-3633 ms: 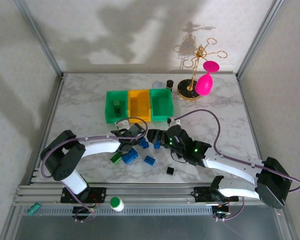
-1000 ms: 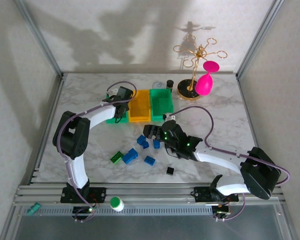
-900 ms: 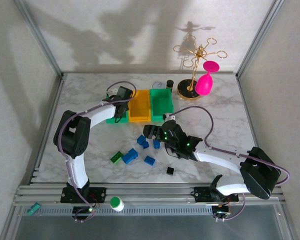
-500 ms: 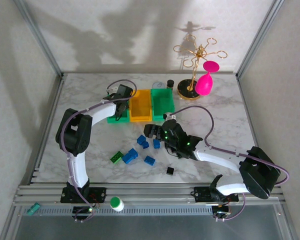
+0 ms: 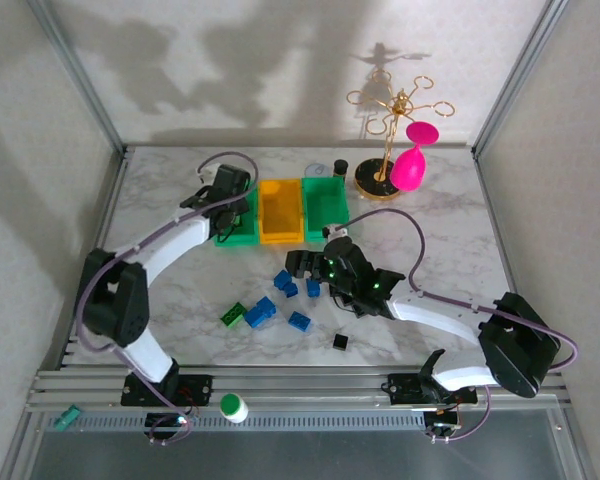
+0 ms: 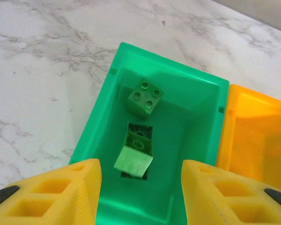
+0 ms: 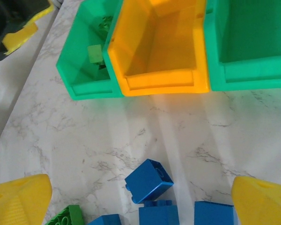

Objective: Sort the legos into containers by color
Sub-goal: Place the lego in the container, then rotate the lego at the bottom-center of the table.

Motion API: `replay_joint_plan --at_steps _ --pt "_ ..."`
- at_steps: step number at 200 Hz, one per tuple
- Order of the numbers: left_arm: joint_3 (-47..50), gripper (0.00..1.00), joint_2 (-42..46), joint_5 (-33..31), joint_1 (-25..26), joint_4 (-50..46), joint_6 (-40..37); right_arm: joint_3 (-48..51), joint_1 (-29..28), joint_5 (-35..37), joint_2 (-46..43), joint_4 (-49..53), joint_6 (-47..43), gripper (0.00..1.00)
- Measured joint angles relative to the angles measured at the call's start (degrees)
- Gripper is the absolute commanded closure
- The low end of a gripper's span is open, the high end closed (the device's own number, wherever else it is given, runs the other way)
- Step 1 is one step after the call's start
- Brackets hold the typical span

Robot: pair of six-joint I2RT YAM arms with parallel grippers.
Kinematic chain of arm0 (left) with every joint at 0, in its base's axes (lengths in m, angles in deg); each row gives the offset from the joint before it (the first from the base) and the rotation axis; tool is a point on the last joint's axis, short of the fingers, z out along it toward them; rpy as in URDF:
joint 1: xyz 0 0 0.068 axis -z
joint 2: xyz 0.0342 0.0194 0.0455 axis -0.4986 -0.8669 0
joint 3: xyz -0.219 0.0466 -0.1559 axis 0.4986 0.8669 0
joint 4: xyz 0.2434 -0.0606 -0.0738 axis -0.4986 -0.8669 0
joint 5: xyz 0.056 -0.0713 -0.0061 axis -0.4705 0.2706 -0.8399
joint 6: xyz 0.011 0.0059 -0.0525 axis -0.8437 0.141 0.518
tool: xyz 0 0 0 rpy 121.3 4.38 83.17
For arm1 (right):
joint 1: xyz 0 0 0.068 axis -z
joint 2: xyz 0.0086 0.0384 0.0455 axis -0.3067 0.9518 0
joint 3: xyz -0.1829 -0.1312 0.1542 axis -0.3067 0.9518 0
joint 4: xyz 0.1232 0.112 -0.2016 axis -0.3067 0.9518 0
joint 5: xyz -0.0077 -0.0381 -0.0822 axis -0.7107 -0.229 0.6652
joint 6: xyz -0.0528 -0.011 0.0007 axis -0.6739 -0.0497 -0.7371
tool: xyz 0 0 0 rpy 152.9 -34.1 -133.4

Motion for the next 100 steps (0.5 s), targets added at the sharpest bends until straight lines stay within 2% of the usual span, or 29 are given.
replay_joint_plan --at_steps 27,63,100 --pt "7.0 0.52 8.3 0.9 2.3 -0.5 0.2 -0.9 0.0 -2.7 0.6 0.1 -1.4 0.01" --pt "16.7 0.49 19.4 0.9 8.4 -4.9 1.5 -0.5 -0.1 -6.1 0.6 0.3 -1.1 0.01" --pt "24.6 0.47 26.6 -0.5 13.6 -10.2 5.2 0.8 -1.0 -7.0 0.5 0.5 -0.1 0.01"
